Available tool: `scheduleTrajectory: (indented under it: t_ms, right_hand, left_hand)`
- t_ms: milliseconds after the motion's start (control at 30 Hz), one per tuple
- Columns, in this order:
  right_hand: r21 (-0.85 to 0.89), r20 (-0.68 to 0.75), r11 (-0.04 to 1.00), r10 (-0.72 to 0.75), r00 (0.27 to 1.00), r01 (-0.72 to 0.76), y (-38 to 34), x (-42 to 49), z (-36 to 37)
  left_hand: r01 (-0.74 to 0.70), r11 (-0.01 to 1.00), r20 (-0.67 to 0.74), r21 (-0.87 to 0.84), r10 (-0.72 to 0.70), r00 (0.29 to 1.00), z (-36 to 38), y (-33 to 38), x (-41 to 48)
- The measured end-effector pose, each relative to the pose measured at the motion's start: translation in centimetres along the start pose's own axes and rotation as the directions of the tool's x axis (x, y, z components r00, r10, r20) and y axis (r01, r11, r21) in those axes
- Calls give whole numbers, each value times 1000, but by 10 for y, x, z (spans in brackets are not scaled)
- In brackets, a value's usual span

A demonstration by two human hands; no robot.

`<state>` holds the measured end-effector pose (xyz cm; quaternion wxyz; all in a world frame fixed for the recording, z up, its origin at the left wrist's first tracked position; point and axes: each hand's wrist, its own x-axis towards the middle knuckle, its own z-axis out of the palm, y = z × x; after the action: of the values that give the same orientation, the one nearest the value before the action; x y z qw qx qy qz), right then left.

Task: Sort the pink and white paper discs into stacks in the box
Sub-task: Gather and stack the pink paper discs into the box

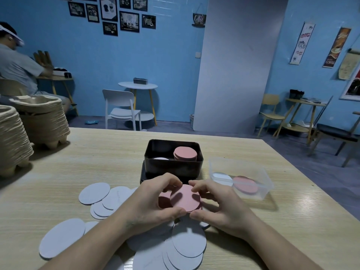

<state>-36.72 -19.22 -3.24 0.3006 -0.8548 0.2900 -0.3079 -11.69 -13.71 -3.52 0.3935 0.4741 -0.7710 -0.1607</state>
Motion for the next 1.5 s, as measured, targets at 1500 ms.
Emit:
scheduleTrajectory:
  t_ms: [1500]
  right_hand:
    - [-328,122,925,-161,979,193,0,23,4]
  left_hand:
    - [10,935,126,354,-58,990,-28,-11,-5]
